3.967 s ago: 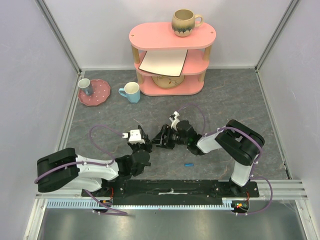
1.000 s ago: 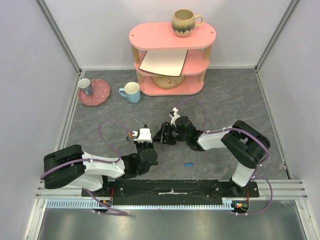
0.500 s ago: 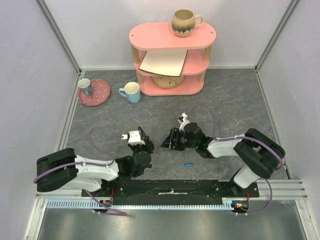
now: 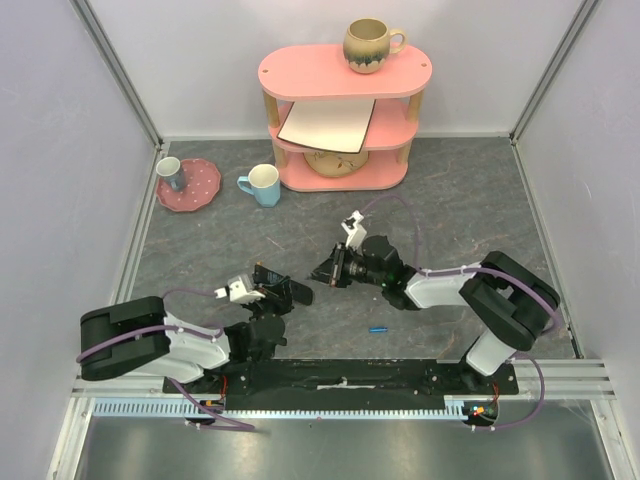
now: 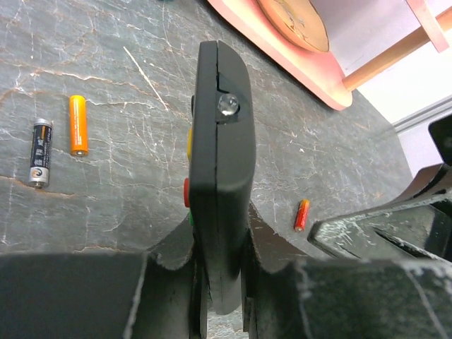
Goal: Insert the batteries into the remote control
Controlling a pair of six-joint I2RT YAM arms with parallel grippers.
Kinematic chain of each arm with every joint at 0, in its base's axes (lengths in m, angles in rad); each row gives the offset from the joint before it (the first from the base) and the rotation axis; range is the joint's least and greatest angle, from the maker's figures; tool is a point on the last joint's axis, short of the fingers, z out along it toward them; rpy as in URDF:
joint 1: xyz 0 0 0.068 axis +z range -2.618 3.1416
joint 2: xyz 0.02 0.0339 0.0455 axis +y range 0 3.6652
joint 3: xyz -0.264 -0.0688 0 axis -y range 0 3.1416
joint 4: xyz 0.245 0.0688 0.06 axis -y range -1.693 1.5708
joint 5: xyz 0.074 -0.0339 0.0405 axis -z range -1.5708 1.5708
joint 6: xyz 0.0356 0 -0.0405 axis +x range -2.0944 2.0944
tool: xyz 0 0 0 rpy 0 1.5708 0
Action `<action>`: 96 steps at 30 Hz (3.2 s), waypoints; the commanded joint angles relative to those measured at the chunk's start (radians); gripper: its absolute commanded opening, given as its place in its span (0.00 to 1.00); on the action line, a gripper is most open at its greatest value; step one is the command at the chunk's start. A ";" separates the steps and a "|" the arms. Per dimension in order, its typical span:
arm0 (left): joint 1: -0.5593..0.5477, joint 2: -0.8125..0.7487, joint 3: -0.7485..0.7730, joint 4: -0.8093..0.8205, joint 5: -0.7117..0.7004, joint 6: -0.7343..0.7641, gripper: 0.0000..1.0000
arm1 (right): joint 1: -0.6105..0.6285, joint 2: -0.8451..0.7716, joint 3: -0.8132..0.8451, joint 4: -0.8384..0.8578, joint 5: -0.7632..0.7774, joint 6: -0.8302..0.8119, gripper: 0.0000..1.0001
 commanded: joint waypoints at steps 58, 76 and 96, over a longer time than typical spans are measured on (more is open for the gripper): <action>-0.002 -0.025 -0.018 -0.156 -0.084 -0.150 0.02 | 0.103 0.152 0.242 -0.196 0.007 -0.080 0.00; -0.004 -0.045 -0.006 -0.158 -0.094 -0.098 0.02 | 0.120 0.174 0.282 -0.376 0.030 -0.082 0.00; -0.004 -0.064 0.005 -0.158 -0.105 -0.059 0.02 | 0.124 0.212 0.279 -0.508 0.056 -0.077 0.00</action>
